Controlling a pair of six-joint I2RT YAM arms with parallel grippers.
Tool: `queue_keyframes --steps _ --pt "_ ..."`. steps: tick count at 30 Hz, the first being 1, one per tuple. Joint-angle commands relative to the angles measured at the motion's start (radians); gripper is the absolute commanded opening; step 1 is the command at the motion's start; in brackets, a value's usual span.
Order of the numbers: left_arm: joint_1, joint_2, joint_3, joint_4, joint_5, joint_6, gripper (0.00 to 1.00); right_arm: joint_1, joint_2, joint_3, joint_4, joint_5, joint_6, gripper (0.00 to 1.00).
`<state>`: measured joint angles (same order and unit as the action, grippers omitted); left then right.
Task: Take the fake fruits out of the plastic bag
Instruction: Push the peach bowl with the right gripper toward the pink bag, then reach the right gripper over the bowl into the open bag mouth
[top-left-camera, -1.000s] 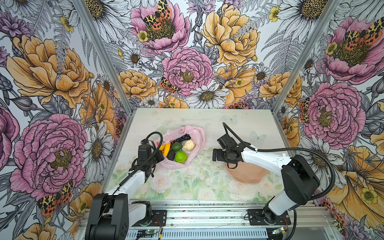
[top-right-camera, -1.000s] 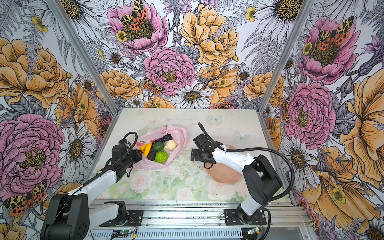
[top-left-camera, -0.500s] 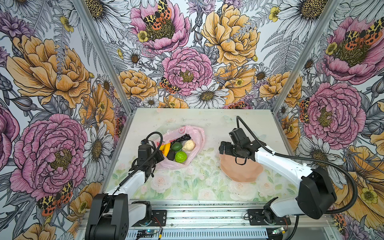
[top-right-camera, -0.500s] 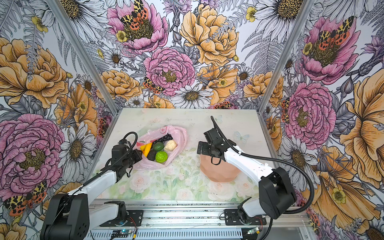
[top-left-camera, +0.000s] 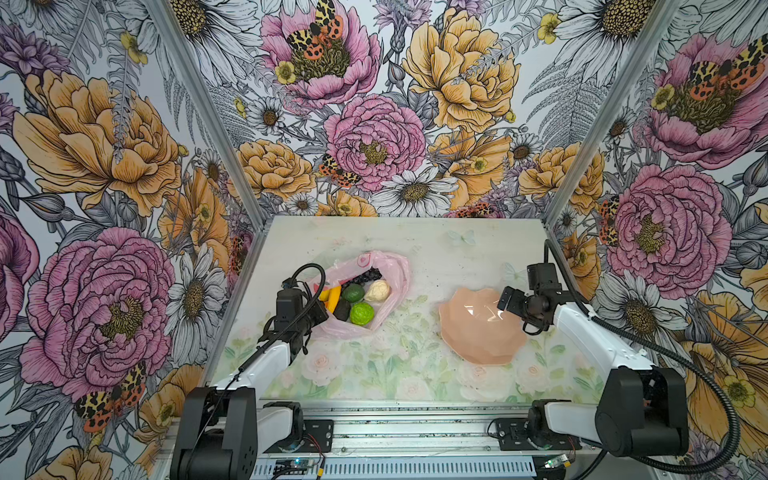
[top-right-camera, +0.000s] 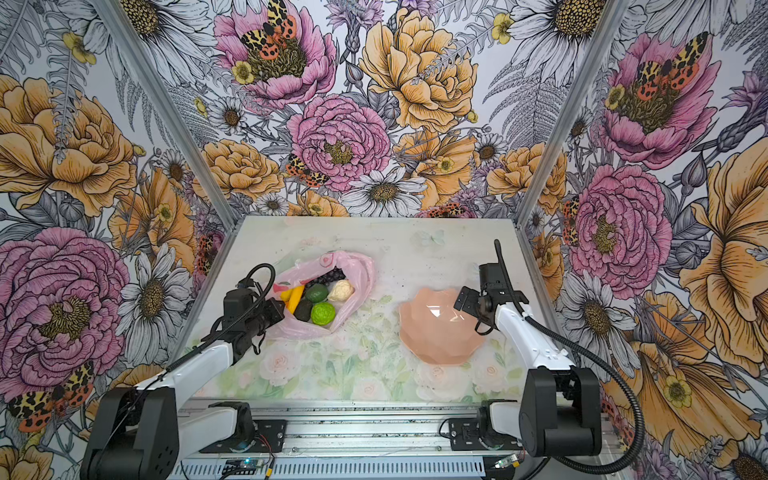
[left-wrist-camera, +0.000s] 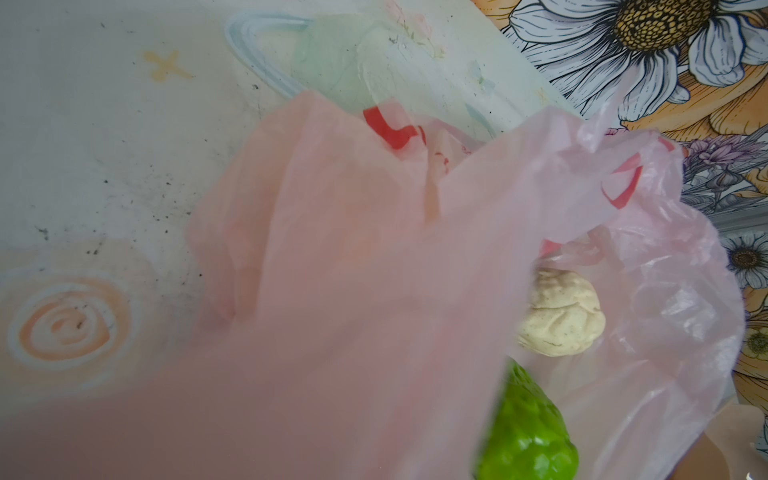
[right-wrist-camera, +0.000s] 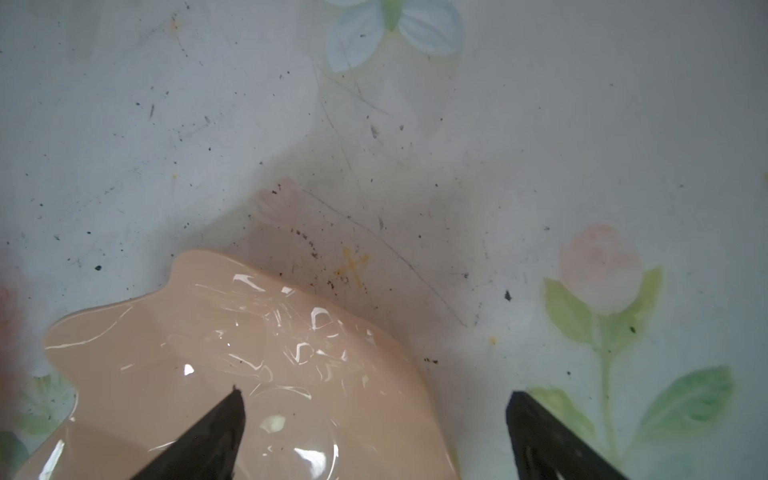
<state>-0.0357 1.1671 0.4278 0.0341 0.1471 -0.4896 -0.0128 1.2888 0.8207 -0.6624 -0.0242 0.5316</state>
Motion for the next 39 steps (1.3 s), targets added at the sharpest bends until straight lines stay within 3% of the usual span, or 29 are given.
queue_keyframes --steps 1,16,31,39 --pt "-0.009 0.002 0.002 0.018 -0.001 0.017 0.16 0.0 0.006 -0.016 0.001 -0.04 -0.024 1.0" --pt "-0.015 -0.002 0.002 0.017 -0.006 0.019 0.16 0.191 0.073 -0.068 0.12 -0.105 0.108 0.99" --pt "-0.016 -0.014 -0.003 0.013 -0.013 0.019 0.16 0.474 0.246 0.075 0.196 -0.066 0.189 0.99" --pt "-0.015 -0.018 -0.003 0.012 -0.014 0.019 0.16 0.508 0.246 0.095 0.188 -0.031 0.172 0.99"
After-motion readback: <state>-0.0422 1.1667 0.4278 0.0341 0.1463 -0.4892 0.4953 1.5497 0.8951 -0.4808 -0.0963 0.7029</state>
